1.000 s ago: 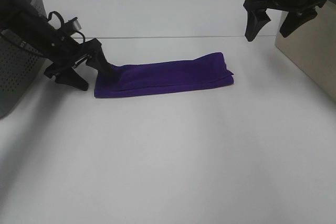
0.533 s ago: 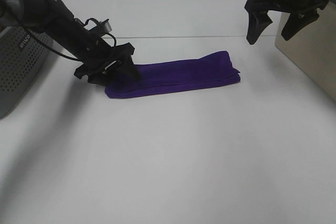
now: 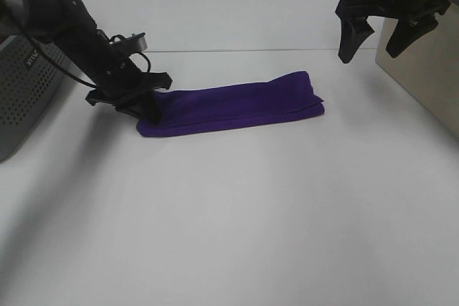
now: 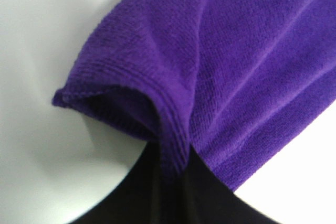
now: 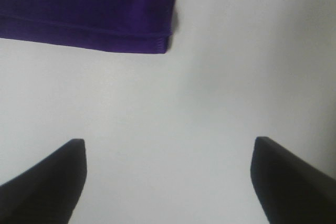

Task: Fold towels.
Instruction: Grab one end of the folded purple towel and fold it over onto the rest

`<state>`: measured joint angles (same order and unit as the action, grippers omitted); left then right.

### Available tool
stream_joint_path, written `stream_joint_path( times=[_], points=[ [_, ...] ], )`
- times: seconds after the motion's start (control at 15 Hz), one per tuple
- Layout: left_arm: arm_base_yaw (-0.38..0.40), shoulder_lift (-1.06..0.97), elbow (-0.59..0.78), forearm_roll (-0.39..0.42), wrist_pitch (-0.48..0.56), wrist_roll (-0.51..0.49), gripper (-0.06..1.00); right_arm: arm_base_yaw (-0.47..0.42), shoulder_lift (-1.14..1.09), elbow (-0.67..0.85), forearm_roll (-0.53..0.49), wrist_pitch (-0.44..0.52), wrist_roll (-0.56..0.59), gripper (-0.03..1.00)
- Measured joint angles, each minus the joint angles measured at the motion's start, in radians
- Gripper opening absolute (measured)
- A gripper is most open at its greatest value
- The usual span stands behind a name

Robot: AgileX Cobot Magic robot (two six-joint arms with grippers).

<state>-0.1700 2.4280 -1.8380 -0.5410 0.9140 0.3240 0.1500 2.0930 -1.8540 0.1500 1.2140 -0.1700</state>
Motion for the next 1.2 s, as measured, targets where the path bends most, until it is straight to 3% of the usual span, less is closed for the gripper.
stream_joint_path(
  times=[0.13,0.27,0.4,0.67,0.87,1.2],
  points=[
    [0.041,-0.049,0.0,0.074,0.027,0.0,0.01,0.0,0.0,0.0,0.0,0.002,0.0,0.83],
    [0.103,-0.121,-0.019,0.096,0.082,-0.001,0.01,0.0,-0.006,0.0,0.001,0.002,0.012,0.83],
    [0.114,-0.15,-0.062,0.097,0.168,0.004,0.01,0.0,-0.025,0.0,0.008,0.003,0.029,0.83],
    [0.011,-0.128,-0.151,0.073,0.177,0.01,0.01,0.0,-0.063,0.0,0.018,0.003,0.03,0.83],
    [-0.138,0.019,-0.309,0.052,0.15,-0.026,0.01,0.0,-0.117,0.0,0.047,0.004,0.03,0.83],
    [-0.206,0.144,-0.467,0.052,0.16,-0.114,0.02,0.0,-0.163,0.0,0.053,0.005,0.031,0.83]
  ],
)
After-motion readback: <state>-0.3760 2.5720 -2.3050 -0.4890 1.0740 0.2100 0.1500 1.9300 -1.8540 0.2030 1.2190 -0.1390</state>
